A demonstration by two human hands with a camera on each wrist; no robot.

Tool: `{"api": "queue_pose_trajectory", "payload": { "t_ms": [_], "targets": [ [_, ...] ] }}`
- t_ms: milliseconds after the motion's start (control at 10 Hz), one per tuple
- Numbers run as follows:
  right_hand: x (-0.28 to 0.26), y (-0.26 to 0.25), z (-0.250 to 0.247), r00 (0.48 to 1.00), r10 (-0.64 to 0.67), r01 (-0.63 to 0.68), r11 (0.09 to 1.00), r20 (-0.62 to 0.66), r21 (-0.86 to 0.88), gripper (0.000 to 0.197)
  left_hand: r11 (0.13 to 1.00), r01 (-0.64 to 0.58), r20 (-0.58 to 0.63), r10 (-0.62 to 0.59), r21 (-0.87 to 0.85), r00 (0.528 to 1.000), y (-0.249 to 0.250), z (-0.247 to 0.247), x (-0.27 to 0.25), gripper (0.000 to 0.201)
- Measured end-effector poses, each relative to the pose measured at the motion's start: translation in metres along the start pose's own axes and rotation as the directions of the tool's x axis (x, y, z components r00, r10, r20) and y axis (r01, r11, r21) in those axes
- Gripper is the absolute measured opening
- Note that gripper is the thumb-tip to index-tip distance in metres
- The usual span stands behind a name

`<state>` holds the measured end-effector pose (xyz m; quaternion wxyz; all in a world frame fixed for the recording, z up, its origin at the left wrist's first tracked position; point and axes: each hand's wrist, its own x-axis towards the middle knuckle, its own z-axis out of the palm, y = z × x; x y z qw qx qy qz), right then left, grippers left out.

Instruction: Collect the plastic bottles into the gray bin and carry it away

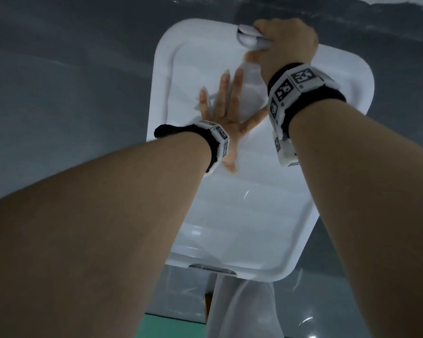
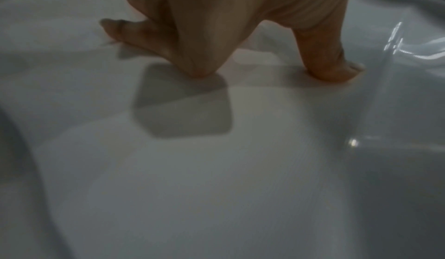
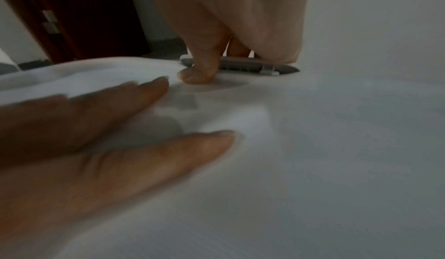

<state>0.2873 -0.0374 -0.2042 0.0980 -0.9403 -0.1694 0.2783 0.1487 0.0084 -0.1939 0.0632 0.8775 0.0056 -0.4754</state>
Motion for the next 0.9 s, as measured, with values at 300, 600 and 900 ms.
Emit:
{"api": "queue_pose_trajectory", "payload": {
  "t_ms": [300,600,900],
  "targets": [
    [-0.015,0.004,0.008,0.996,-0.085,0.085,0.985,0.005,-0.15,0.05,1.0,-0.021,0.001,0.021,0.003,1.0,0.0,0.002,-0.001,0.151],
    [-0.133,0.013,0.024,0.99,0.144,-0.137,0.962,-0.012,0.238,0.057,1.0,0.013,-0.093,-0.013,0.003,0.996,0.01,0.003,-0.019,0.149],
    [-0.226,0.023,0.021,0.891,0.353,-0.425,0.87,0.286,0.249,0.051,0.947,0.147,-0.032,-0.163,-0.285,0.986,0.006,0.019,-0.087,0.059]
  ]
}}
